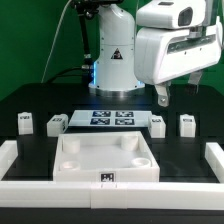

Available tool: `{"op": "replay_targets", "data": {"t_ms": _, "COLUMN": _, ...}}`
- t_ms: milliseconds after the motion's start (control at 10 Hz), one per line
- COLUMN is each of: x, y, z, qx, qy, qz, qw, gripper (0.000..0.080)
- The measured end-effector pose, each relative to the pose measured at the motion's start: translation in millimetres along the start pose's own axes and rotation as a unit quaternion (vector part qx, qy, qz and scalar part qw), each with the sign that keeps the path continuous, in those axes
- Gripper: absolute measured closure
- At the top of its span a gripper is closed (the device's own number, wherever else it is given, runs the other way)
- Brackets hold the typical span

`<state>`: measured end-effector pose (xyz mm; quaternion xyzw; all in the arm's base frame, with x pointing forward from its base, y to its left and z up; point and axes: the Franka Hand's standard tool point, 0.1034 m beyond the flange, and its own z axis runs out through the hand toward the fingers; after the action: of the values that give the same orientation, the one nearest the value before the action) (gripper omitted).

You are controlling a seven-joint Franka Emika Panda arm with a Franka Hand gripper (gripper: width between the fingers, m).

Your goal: Assemble one leg

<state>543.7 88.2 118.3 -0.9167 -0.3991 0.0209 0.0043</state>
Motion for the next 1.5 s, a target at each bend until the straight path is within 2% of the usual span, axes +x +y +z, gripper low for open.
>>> {"op": "replay_targets", "data": {"t_ms": 700, "x": -0.3, "y": -0.7, "z": 1.5, "qx": 0.001, "qy": -0.001, "qz": 0.005, "qw": 1.0, "gripper": 0.015}}
{"op": "replay_targets", "data": {"t_ms": 800, "x": -1.5, "y": -0.6, "z": -0.2, "qx": 0.003, "qy": -0.004, "qz": 0.003, "qw": 1.0, "gripper": 0.015}}
{"op": "replay_targets", "data": {"t_ms": 900, "x": -4.6, "y": 0.9, "z": -8.3, "qx": 0.007, "qy": -0.012, "qz": -0.005, "qw": 1.0, "gripper": 0.015}}
{"op": "replay_targets", "data": {"t_ms": 1000, "x": -10.9, "y": 5.0, "z": -5.2, "qx": -0.008, "qy": 0.009, "qz": -0.062, "qw": 0.998, "gripper": 0.015}}
{"op": "replay_targets", "data": {"t_ms": 1100, "x": -33.9, "y": 5.0, "z": 7.7, "qx": -0.014, "qy": 0.016, "qz": -0.121, "qw": 0.992, "gripper": 0.015}}
{"op": "replay_targets", "data": {"t_ms": 1200, "x": -52.0, "y": 9.2, "z": 16.9, "qx": -0.014, "qy": 0.015, "qz": -0.166, "qw": 0.986, "gripper": 0.015}}
{"op": "replay_targets", "data": {"t_ms": 1500, "x": -72.8, "y": 26.3, "z": 31.2, "qx": -0.018, "qy": 0.013, "qz": -0.248, "qw": 0.969, "gripper": 0.015}}
